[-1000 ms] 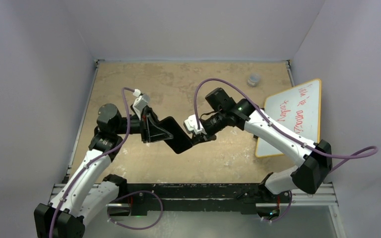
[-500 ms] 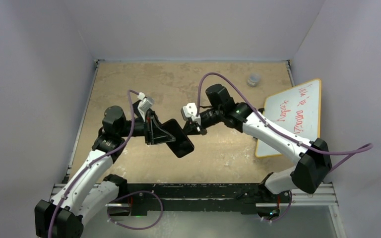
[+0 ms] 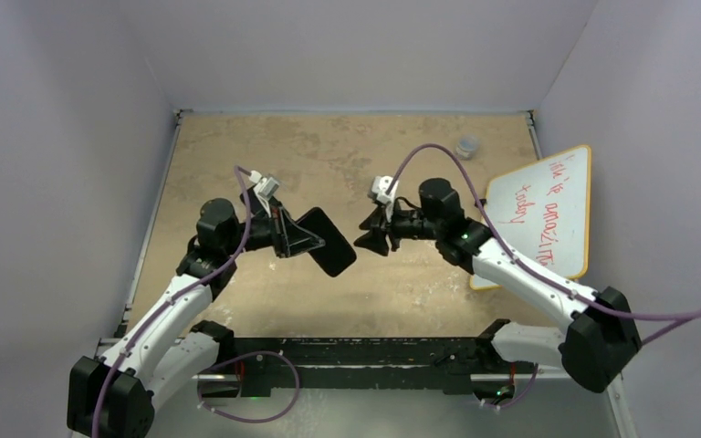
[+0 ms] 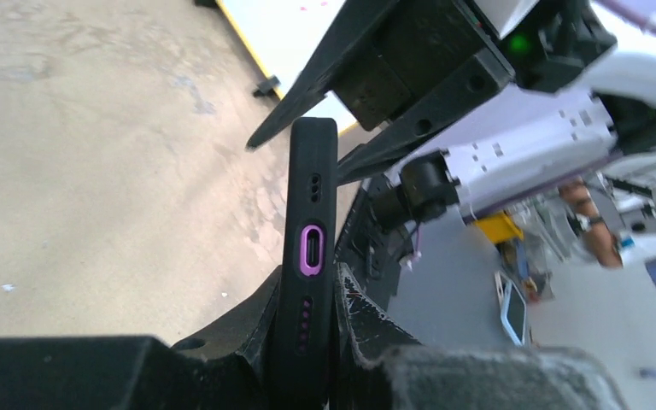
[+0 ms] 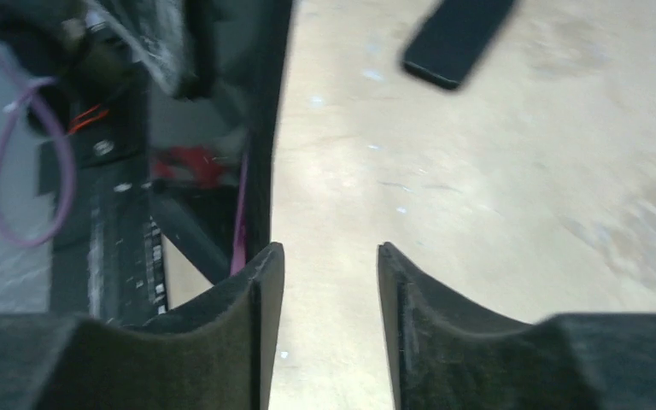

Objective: Take the phone out of the phone case
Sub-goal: Remove the phone case from the phone.

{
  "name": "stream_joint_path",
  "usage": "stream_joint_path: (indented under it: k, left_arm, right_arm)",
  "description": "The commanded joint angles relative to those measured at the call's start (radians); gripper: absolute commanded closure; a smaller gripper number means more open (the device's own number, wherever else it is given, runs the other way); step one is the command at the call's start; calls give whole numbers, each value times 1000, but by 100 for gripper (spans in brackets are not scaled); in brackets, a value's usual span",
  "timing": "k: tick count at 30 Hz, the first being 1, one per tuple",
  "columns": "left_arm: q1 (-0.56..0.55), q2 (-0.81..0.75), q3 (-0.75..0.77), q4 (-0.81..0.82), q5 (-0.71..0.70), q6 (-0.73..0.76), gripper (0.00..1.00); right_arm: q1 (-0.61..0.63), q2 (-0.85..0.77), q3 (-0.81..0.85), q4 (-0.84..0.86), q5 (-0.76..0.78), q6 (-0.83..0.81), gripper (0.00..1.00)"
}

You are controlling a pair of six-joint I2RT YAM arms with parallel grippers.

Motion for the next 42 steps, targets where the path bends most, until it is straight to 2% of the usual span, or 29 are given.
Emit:
stream_joint_path:
  k: [1, 7, 8, 10, 13, 16, 19, 22, 25, 33, 42]
  left_arm:
    - [10, -21, -32, 139, -175, -134, 100]
    - [10, -61, -121, 257, -350, -340, 100]
    - [10, -65, -134, 281, -368, -372, 100]
    - [10, -73, -152, 315, -400, -429, 100]
    - [10, -80, -183, 372, -444, -502, 100]
    - [10, -80, -224, 455, -474, -580, 100]
    - [10, -58, -246, 564, -458, -639, 100]
    - [10, -53, -270, 646, -451, -676, 100]
    - [10, -62, -276, 678, -454, -689, 100]
    - [11, -65, -285, 728, -447, -711, 100]
    - [10, -53, -324, 849, -479, -784, 100]
  right_arm:
    - [-44, -118, -121, 198, 267, 271, 49]
    - [-44, -167, -261, 376, 319, 455, 41]
    - [-43, -166, -273, 395, 318, 483, 35]
    - [-42, -166, -307, 457, 315, 551, 31]
    - [-40, -169, -382, 600, 290, 637, 31]
    - [-40, -154, -406, 662, 255, 672, 31]
    - [-40, -127, -434, 747, 228, 717, 31]
    - [-41, -99, -476, 920, 240, 807, 32]
    - [-37, -47, -478, 1036, 240, 880, 33]
    - [-34, 35, -487, 1236, 242, 1022, 38]
    - [-32, 44, -495, 1315, 230, 1075, 38]
